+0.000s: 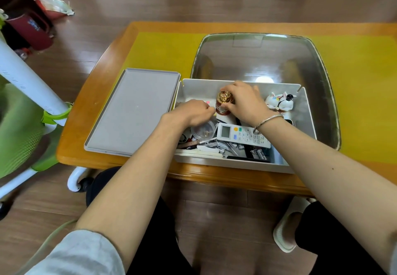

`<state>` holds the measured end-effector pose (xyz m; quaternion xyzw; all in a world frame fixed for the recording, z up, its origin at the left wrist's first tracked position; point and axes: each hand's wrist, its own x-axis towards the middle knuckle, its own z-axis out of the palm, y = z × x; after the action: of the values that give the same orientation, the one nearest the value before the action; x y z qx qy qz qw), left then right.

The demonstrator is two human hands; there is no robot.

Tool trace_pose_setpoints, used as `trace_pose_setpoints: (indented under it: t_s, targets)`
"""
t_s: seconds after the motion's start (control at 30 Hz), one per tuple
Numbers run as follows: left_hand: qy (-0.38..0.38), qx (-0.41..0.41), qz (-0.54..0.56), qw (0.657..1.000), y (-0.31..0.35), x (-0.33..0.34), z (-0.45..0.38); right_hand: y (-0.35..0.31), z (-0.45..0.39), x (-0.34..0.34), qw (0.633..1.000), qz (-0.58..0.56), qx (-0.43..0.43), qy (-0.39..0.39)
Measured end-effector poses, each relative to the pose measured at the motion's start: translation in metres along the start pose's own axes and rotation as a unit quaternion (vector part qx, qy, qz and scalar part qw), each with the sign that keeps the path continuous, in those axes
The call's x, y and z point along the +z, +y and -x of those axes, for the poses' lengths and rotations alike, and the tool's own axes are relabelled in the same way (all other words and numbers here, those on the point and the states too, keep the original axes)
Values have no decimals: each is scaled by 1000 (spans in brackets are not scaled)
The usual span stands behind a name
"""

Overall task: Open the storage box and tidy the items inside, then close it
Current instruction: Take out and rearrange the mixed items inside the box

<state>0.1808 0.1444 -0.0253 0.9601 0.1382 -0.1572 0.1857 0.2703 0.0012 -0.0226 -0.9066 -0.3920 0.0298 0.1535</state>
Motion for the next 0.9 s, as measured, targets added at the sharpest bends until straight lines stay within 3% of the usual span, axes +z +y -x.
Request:
trace_pose_setpoints:
  t_s: [0.9]
  targets:
    - [-60,-25,2,998,11,0,15,5,9,4,999,0,-30,19]
